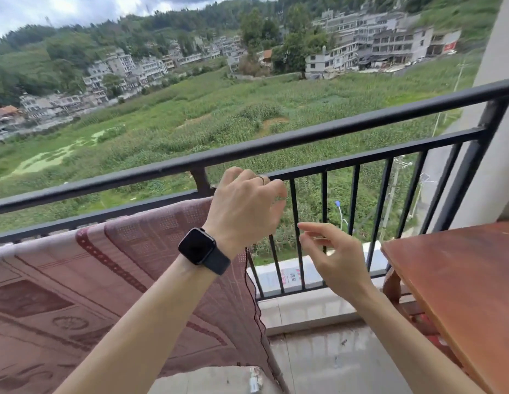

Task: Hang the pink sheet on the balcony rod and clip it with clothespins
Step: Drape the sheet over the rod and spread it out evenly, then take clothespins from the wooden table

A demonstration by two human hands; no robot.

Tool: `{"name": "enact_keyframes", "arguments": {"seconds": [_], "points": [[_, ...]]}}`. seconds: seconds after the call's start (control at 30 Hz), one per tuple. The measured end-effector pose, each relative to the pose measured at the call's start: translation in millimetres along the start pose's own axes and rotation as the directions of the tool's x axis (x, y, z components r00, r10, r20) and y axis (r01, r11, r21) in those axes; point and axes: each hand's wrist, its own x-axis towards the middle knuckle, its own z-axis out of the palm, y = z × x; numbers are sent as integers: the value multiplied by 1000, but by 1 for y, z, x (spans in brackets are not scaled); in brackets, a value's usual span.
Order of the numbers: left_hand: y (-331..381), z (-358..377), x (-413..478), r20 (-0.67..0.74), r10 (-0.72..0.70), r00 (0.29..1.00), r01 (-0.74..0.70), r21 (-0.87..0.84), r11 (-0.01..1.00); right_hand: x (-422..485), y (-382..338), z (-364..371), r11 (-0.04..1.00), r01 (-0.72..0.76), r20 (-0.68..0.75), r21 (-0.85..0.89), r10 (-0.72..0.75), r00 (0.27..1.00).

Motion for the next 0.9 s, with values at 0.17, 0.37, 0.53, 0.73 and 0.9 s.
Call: {"name": "enact_keyframes", "arguments": {"seconds": [0.17,0.37,0.53,0.73,0.9], "points": [[97,106,14,253,166,953,-124,-173,977,-64,48,-96,841,-161,-196,-516,67,978],[233,208,-10,456,422,784,-161,-508,846,-186,82,-181,493,-501,-408,-711,290,866],[344,245,-48,544,578,608,-181,-614,769,-293,104,-231,231,-722,-521,-652,556,648],[449,277,-65,643,633,431,-137,-646,751,-368,158,-284,88,-826,-470,-556,787,400],[552,307,-52,765,584,271,54,-618,785,-383,229,-365,76,-840,-404,-537,851,336]]}}
